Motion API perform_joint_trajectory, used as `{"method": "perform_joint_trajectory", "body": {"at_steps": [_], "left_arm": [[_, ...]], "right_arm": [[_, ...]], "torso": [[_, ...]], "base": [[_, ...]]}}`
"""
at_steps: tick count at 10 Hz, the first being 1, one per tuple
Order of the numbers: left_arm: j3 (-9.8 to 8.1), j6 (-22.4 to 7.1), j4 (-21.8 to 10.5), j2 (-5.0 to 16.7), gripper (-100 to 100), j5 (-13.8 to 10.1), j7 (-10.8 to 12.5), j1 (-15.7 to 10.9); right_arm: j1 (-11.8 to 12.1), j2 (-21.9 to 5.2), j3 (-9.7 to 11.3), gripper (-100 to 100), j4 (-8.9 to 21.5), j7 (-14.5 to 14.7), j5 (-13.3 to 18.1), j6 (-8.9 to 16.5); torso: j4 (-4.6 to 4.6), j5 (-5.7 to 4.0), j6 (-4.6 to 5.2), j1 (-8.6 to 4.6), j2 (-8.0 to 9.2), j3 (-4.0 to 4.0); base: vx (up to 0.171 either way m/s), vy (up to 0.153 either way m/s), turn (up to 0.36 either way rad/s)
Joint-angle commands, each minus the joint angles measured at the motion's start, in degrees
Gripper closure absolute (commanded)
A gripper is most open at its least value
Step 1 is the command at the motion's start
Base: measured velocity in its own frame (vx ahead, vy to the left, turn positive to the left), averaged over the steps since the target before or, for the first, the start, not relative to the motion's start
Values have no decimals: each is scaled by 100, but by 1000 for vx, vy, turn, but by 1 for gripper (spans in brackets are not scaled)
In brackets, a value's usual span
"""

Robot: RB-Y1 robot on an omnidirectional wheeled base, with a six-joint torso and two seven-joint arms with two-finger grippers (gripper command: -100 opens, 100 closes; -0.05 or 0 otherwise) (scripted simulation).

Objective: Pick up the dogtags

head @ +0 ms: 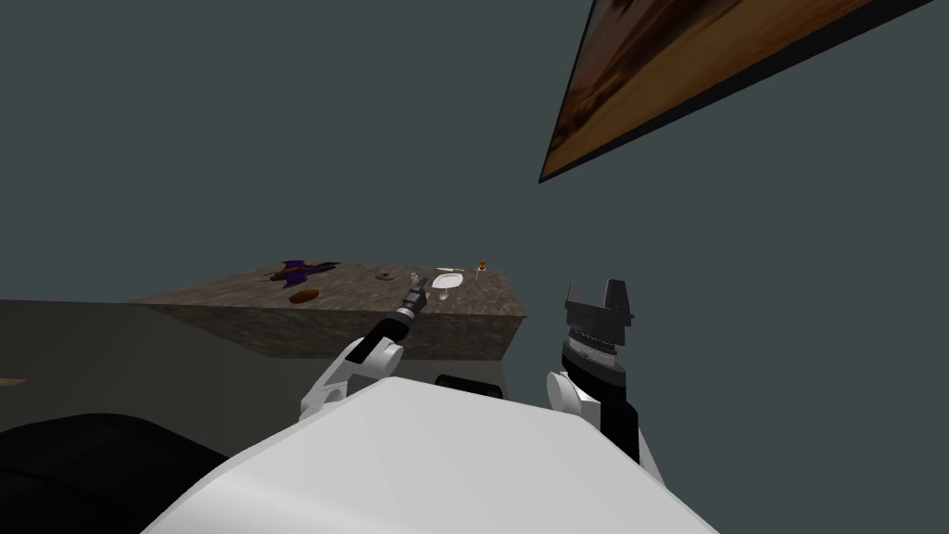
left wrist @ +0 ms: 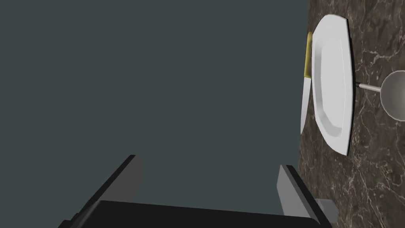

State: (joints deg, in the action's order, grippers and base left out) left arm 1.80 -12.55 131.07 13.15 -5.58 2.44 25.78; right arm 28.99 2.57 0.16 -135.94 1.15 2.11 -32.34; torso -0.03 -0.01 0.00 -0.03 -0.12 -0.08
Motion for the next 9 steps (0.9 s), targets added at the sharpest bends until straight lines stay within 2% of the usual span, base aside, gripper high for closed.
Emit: {"method": "perform_joint_trajectory", "body": {"at_steps": [1, 9], "left_arm": [[-25, -286, 3, 88, -100, -101, 98, -47], [-69, -1495, -36, 353, -100, -414, 415, -212]], "right_arm": [[0, 0, 0, 0, 0, 0, 0, 0], [0, 0, 0, 0, 0, 0, 0, 0]], "torso": [[0, 0, 0, 0, 0, 0], [0, 0, 0, 2, 3, 1]], "base": [[41, -3, -1], [30, -7, 0]]}}
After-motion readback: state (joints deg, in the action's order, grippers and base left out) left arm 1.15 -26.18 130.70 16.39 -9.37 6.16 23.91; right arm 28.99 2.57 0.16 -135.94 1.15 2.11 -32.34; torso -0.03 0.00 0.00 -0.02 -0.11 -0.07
